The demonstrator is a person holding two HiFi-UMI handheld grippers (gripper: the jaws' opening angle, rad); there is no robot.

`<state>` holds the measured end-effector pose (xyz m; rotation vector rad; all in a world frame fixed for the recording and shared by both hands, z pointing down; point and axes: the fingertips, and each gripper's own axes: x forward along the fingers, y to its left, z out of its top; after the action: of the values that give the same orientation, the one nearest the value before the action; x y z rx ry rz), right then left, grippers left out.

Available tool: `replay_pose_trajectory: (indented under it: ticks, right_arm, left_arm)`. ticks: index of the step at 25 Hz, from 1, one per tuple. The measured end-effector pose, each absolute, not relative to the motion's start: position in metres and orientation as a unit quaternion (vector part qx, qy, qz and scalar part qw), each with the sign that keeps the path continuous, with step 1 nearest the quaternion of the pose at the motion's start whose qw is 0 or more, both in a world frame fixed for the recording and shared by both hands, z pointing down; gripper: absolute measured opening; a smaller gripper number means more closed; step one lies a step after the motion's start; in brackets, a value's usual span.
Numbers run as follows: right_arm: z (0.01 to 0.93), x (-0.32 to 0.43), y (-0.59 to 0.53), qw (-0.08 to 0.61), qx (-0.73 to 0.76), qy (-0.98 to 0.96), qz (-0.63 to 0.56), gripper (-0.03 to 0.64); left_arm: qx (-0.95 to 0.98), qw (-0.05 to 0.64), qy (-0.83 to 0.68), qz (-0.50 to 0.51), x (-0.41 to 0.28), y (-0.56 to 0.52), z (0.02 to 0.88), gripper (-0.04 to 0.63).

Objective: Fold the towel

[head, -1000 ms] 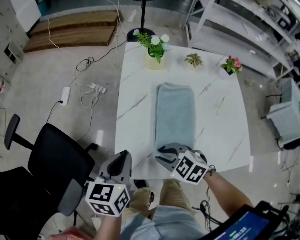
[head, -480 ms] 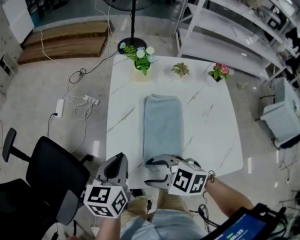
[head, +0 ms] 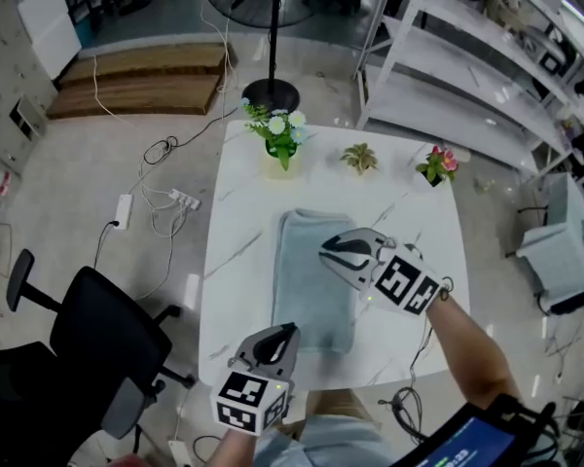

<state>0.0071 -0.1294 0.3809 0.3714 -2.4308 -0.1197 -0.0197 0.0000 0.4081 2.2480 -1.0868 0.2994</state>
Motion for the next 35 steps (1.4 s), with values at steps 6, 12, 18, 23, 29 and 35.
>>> replay_pose_trajectory:
  ticks: [6,12,18,23,29,35]
  right_arm:
    - [0.446,-0.017,-0.179,0.385,0.017,-0.916,-0.115,0.018]
    - [0.494,-0.035,-0.236,0.379,-0.002,-0.920,-0.097,0.018]
    - [0.515,-0.053,-0.252,0.368,-0.026,-0.928,-0.053,0.018]
    - [0.518,-0.057,-0.255,0.369,-0.029,-0.928,-0.035,0.018]
    - [0.459,-0.042,-0.278,0.299,0.041,-0.953,0.019,0.038]
    - [0.451,0.018,-0.246,0.334,0.019,-0.942,0.031,0.021]
  left_arm:
    - [0.857,0.320,-0.335,0.226,0.048,0.004,0.464,0.014]
    - [0.846,0.360,-0.295,0.259,0.060,0.007,0.495,0.011]
    - [0.839,0.367,-0.291,0.278,0.057,0.009,0.503,0.011]
    - [0.836,0.361,-0.286,0.300,0.059,0.012,0.514,0.011]
    - [0.831,0.393,-0.295,0.261,0.050,0.004,0.497,0.011]
    - [0.823,0.404,-0.280,0.285,0.052,0.017,0.499,0.011]
